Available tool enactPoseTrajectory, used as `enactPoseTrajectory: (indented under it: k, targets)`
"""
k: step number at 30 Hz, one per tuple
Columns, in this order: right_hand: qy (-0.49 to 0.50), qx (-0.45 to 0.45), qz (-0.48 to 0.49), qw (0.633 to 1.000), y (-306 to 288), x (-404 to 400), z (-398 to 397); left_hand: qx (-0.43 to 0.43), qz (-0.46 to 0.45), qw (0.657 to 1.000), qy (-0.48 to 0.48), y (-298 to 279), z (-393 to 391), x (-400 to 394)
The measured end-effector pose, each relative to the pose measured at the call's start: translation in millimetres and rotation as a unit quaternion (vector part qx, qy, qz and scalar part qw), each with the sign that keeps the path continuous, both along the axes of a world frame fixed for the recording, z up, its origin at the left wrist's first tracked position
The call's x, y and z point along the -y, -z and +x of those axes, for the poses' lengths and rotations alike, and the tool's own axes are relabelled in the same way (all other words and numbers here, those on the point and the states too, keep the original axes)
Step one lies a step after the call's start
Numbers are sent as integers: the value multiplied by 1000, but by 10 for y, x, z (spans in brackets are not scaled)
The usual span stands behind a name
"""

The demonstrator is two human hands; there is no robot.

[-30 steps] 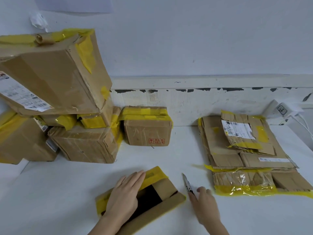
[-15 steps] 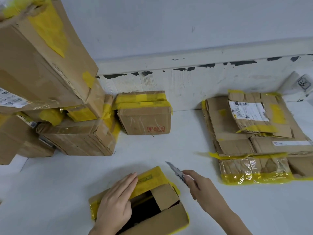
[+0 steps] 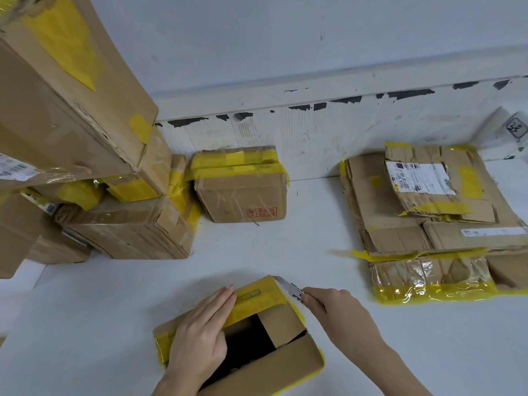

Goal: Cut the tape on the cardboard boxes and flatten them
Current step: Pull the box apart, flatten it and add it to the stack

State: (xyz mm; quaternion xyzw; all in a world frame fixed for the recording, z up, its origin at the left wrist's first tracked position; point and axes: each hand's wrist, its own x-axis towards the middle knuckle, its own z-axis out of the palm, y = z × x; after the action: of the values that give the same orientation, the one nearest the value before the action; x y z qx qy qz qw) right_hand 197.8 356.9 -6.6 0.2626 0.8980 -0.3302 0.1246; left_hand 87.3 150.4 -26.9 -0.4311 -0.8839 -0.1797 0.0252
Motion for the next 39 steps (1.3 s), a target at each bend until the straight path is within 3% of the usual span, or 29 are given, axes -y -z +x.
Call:
enactPoseTrajectory:
  k: [8, 15, 27, 39]
  targets:
    - [-24, 22, 35, 999, -39, -27, -10, 20, 31, 999, -11, 29, -2, -13]
    - [-76, 52, 121, 988, -39, 61, 84, 8, 45, 999, -23, 52, -10, -51]
    - [-108, 83, 183, 974, -95, 80, 298, 21, 27, 999, -19, 30, 8, -45]
    - [-125, 116, 166, 971, -141, 253, 334, 8, 37, 999, -7, 23, 20, -46]
